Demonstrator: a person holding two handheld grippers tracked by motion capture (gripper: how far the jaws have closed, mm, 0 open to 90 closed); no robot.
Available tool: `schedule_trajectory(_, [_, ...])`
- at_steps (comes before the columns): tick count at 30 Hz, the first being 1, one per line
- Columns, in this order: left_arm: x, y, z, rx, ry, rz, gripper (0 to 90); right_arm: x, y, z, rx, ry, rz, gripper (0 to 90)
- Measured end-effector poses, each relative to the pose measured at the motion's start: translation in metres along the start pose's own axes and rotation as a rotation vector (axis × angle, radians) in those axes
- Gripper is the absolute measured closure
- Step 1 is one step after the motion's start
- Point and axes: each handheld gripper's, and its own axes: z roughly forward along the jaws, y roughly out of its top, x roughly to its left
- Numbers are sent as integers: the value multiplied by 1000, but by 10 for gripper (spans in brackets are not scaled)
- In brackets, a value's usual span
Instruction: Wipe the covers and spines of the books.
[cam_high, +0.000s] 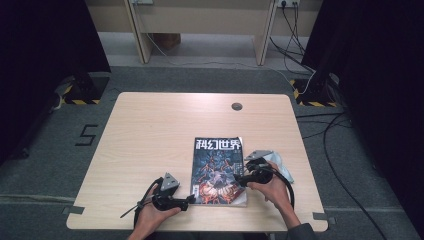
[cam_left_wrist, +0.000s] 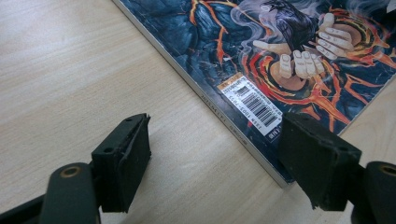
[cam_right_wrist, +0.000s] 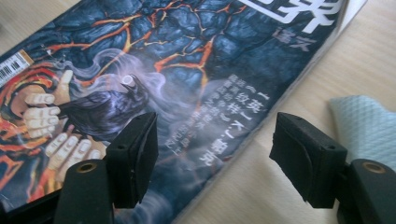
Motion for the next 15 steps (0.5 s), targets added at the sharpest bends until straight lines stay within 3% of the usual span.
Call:
schedule_trajectory(7, [0,0,0,3,2,4,242,7,-2,7,46,2,-3,314])
schedule_trajectory(15, [3,2,0,14,8,12,223,10,-5,9,42,8,-5,295])
